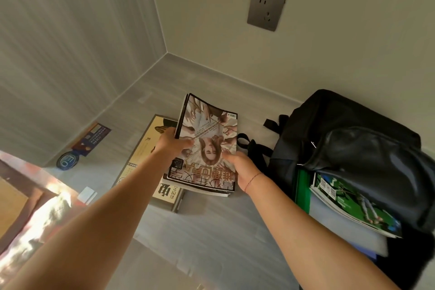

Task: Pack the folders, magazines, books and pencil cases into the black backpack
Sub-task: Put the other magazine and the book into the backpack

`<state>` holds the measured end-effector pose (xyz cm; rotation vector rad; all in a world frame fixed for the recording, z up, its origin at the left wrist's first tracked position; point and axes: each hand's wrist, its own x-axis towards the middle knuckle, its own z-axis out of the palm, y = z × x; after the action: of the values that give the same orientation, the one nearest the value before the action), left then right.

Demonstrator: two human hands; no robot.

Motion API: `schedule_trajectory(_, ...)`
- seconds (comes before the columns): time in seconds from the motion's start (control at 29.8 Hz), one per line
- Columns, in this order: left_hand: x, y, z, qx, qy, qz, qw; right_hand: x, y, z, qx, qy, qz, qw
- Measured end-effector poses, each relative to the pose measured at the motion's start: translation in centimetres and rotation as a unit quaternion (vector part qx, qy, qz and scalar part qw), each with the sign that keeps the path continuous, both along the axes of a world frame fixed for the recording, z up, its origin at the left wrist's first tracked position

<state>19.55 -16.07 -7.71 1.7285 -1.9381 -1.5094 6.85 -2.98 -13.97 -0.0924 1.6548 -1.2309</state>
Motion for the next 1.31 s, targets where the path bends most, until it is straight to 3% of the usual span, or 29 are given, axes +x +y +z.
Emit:
schedule_trajectory(0.2, 1.1, 1.2, 1.7, -0.069, 0.099, -0.077, 0.990, 0.3, 0.9, 1.8, -0.044, -0.021, -0.016, 0.999)
schedule_trajectory(0.3, 2.0, 1.4, 2.8, -0.032, 0.201, -0.071, 0.976, -0.1, 1.0, 2.1, -0.104, -0.065, -0.046, 0.991)
schedule_trajectory(0.4, 3.1, 1.0, 4.0, -0.012, 0.252, -0.087, 0.964, -0.9, 0.9, 3.1, -0.188, -0.063, -0.004, 0.980)
schedule_trajectory(0.67, 7.3, -1.4, 4.6, -0.014, 0.285, -0.060, 0.956, 0.6, -2.7, 7.2, -0.264, 0.048, 0.089, 0.959)
schedule_trajectory(0.91, 9.4, -0.5, 3.6, 0.025, 0.302, -0.005, 0.953, 2.1, -3.3, 7.1, -0.241, 0.093, 0.128, 0.958)
schedule_trajectory(1.11, 8.2, 0.7, 3.6, -0.004, 0.274, 0.093, 0.957, 2.7, -2.8, 7.1, -0.216, 0.107, 0.128, 0.962)
schedule_trajectory(1.31, 5.9, 2.3, 4.8, 0.042, 0.270, 0.090, 0.958, 1.4, 1.1, 8.9, -0.220, 0.140, 0.078, 0.962)
